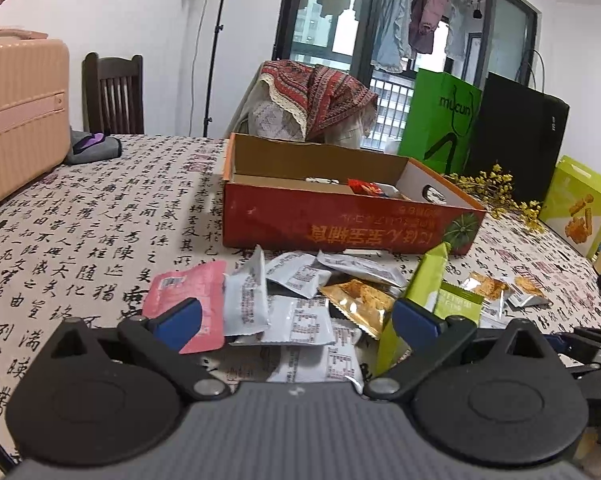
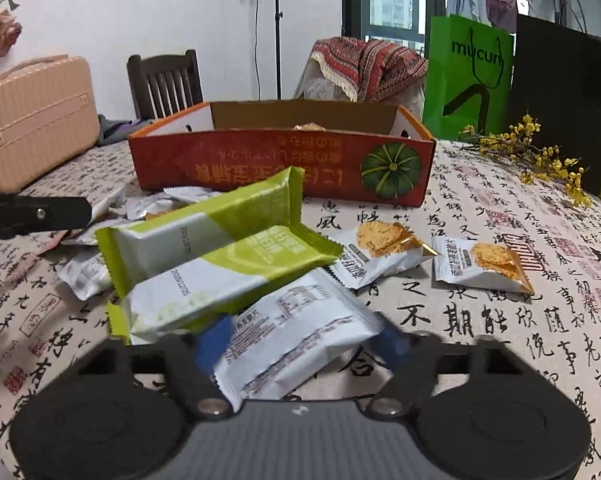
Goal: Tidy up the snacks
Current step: 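Grasp a small white snack packet with the right gripper, then grasp a white packet with the left gripper while right gripper holds its packet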
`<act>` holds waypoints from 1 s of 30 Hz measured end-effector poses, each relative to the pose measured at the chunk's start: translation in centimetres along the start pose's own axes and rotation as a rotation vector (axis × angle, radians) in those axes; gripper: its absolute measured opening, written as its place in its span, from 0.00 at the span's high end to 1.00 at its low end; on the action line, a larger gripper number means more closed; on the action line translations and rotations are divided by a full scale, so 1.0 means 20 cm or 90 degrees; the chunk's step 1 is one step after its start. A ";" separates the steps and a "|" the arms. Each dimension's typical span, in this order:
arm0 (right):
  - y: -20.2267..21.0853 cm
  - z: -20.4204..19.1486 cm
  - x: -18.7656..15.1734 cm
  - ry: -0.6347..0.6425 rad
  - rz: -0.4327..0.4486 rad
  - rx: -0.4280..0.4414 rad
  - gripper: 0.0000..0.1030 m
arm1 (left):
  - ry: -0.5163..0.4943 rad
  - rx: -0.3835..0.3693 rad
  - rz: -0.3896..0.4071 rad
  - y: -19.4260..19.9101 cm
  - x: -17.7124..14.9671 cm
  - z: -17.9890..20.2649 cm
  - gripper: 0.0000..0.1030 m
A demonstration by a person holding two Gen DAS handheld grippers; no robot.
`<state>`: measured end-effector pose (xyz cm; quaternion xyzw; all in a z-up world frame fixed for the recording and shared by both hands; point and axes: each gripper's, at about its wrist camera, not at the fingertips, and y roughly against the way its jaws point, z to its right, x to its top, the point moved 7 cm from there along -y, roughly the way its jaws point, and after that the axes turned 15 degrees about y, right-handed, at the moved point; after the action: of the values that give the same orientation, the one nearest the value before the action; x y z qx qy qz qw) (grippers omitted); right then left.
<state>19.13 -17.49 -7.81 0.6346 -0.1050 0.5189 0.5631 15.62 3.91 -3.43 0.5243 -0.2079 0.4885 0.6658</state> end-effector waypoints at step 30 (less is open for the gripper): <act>0.29 0.33 0.12 -0.065 0.177 -0.066 0.93 | -0.010 0.021 -0.026 -0.05 -0.02 0.02 0.00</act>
<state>19.63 -23.78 -1.32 0.6097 -0.2474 0.5527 0.5115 16.43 3.33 -4.16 0.5429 -0.1942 0.4740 0.6654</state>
